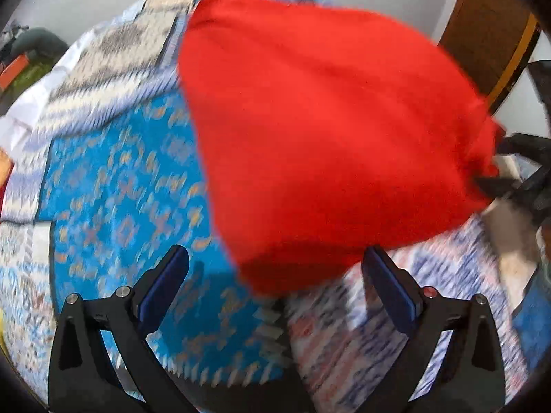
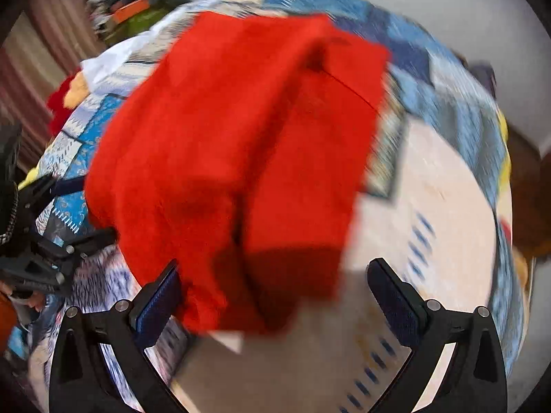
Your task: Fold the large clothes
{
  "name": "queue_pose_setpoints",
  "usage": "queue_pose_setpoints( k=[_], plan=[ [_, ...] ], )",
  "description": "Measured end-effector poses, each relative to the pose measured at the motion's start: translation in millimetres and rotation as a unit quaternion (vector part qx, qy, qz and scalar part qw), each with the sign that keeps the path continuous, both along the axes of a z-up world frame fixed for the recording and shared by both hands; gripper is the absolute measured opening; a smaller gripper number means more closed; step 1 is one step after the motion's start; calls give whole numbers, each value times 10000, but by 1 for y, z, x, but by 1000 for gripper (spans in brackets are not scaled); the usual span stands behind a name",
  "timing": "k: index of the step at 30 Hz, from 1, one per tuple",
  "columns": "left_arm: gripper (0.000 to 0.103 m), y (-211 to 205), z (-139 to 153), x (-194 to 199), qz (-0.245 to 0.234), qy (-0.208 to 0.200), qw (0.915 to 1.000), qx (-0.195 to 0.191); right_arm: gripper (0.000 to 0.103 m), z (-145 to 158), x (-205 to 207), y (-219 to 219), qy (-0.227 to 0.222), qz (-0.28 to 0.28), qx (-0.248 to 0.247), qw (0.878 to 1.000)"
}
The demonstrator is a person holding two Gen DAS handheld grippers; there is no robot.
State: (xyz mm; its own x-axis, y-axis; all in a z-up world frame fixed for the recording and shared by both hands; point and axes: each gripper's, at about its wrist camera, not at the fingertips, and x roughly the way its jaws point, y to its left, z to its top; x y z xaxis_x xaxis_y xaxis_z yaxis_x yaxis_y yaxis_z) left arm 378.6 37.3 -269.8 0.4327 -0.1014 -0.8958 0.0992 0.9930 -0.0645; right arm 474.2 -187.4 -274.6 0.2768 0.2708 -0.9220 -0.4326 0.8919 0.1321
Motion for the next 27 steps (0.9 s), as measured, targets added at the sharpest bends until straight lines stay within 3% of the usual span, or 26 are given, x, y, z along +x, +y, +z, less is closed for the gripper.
queue_pose_setpoints(
  k=[4, 7, 12, 16, 20, 23, 25, 27],
  plan=[
    [102, 24, 5, -18, 99, -5, 9999, -32, 103, 17, -10, -24, -18, -4, -90, 10000],
    [102, 44, 26, -24, 280, -274, 9992, -98, 103, 47, -15, -23, -258, 36, 65, 9996],
    [102, 76, 65, -1, 810, -903, 9922, -274, 103, 83, 13, -14, -360, -31, 922, 9951],
    [102, 95, 68, 33, 1057, -878, 9861, -935, 103, 74, 59, -2, -50, -221, 1237, 9921],
    [102, 103, 40, 77, 1184, -420, 9804, -1518, 103, 38, 107, 3, 593, -424, 1483, 9863],
    [102, 103, 13, 104, 1151, 36, 9688, -2193, 103, 13, 130, 8, 977, -526, 1846, 9765],
    [103, 103, -2, 116, 1115, 182, 9537, -2789, 103, 5, 138, 13, 1052, -483, 2156, 9696],
    [103, 101, -9, 125, 1002, 293, 9439, -3133, 103, 4, 142, 20, 1024, -310, 2359, 9659]
  ],
)
